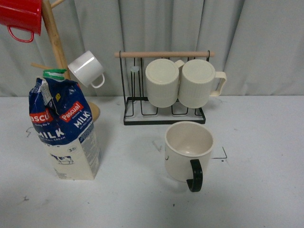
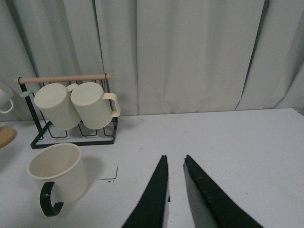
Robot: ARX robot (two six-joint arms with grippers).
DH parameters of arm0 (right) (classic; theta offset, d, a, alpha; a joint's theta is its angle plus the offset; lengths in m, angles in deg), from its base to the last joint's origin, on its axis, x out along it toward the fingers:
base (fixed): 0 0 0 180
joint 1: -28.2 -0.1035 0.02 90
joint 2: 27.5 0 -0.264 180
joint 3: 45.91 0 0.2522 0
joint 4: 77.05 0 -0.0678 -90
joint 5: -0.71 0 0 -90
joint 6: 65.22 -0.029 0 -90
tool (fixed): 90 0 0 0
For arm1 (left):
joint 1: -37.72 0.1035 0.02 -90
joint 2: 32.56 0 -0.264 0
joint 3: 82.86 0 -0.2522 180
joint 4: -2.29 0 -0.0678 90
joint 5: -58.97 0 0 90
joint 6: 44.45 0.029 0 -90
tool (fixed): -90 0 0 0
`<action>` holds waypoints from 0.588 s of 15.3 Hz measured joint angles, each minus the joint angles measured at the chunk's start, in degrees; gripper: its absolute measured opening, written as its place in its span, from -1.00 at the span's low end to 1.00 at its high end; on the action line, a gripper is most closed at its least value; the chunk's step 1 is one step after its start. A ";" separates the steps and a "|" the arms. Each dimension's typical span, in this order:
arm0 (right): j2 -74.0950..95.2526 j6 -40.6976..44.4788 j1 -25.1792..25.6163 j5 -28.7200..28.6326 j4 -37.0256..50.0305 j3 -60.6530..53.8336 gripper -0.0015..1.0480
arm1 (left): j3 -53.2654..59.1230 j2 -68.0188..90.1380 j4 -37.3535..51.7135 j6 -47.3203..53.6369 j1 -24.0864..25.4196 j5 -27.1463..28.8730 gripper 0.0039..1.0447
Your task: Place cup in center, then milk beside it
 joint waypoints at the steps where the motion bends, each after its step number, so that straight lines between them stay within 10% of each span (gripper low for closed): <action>1: 0.00 0.00 0.00 0.00 0.00 0.00 -0.63 | 0.00 0.00 0.00 0.00 0.00 0.02 0.88; 6: 0.00 0.00 0.00 -0.02 0.00 0.00 -0.08 | -8.59 12.55 -17.44 -0.70 0.79 -3.48 0.88; 9: 0.00 -0.02 0.00 -0.02 0.00 0.00 0.61 | -22.86 36.50 -5.81 1.18 -2.03 -3.63 0.88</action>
